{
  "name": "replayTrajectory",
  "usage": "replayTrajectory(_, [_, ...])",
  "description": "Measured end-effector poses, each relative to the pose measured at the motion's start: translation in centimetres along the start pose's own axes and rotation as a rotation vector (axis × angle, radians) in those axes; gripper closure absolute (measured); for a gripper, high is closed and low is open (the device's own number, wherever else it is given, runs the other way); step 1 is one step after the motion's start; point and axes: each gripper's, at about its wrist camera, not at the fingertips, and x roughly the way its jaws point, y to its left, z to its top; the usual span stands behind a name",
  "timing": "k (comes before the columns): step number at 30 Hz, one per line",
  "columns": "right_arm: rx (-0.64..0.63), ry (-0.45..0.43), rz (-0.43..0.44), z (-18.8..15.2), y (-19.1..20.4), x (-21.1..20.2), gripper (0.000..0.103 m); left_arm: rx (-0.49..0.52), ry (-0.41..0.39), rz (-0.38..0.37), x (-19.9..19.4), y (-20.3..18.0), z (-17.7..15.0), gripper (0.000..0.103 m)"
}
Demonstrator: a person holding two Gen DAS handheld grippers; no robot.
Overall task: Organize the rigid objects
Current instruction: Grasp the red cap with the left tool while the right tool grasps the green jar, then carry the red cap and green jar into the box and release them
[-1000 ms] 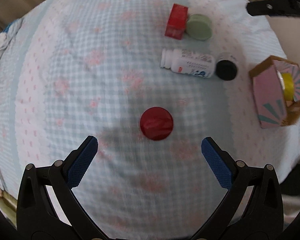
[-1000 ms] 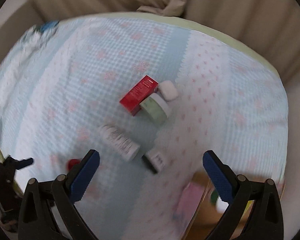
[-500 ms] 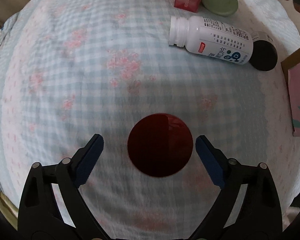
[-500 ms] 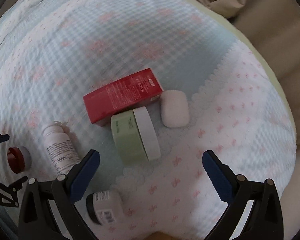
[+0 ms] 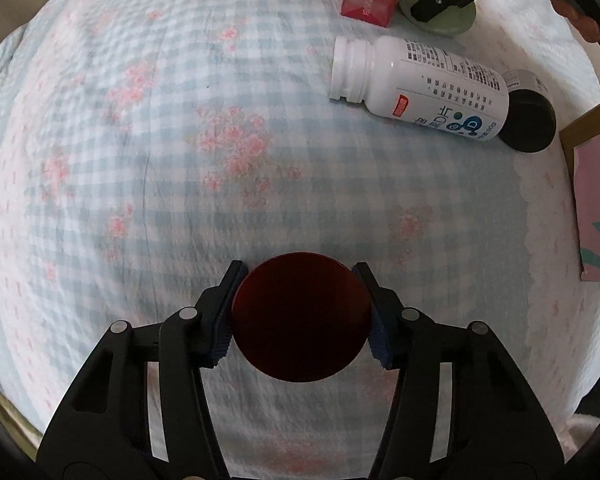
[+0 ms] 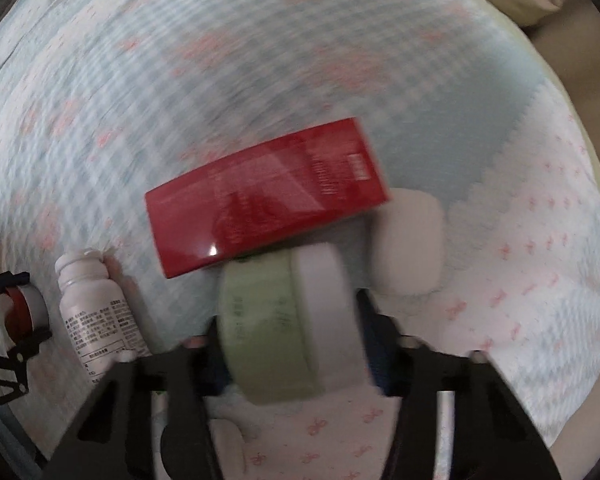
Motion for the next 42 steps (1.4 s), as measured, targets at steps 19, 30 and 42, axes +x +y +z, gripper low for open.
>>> replayTrajectory(19, [0.308, -0.028, 0.016, -2.1, -2.8, -4.3, 0.062, -0.114, -0.055, -0.056, -3.0, 2.5, 1.5, 0.052])
replayTrajectory(30, [0.457, -0.096, 0.050, -5.8, 0.5, -11.4, 0.063, -0.070, -0.157, -0.120, -11.9, 4.1, 2.5, 0.052])
replayTrajectory(42, [0.685, -0.201, 0.121, -13.9, 5.0, -21.8, 0.063, 0.047, -0.228, -0.181, -22.1, -0.8, 4.2, 0.052])
